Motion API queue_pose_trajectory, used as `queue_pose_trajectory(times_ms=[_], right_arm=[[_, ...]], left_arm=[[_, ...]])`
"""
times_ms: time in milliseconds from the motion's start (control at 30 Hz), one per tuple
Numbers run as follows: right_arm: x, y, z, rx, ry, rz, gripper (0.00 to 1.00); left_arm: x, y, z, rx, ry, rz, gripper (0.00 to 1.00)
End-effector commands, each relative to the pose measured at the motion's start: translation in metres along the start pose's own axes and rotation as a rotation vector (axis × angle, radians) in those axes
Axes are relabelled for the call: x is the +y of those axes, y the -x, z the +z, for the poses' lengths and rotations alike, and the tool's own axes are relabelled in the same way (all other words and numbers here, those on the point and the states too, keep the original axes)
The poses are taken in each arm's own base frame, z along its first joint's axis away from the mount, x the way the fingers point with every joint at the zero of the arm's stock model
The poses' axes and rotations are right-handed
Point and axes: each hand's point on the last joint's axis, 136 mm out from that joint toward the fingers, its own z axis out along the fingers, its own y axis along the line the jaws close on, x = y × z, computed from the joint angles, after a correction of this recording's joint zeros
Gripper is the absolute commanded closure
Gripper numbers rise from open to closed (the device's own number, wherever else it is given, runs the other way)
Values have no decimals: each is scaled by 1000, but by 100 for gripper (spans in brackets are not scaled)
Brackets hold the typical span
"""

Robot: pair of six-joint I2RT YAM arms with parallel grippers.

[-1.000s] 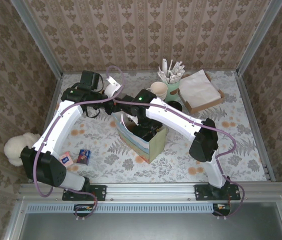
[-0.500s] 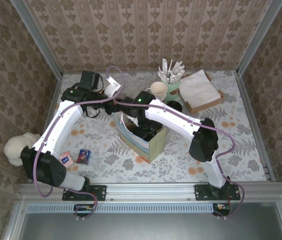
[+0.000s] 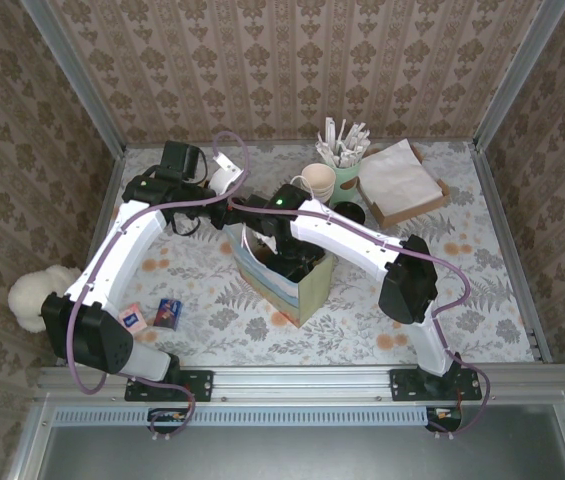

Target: Pack the takeout coffee

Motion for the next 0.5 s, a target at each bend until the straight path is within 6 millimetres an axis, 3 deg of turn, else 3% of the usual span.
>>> queue_pose_trajectory(times_ms=[0, 467], right_arm=[[-1, -2, 8, 21, 2, 15, 42], [-4, -6, 6, 20, -7, 16, 42]], left_arm=[[-9, -2, 3, 4, -46, -11, 100], [-10, -1, 2, -2, -50, -9, 100]])
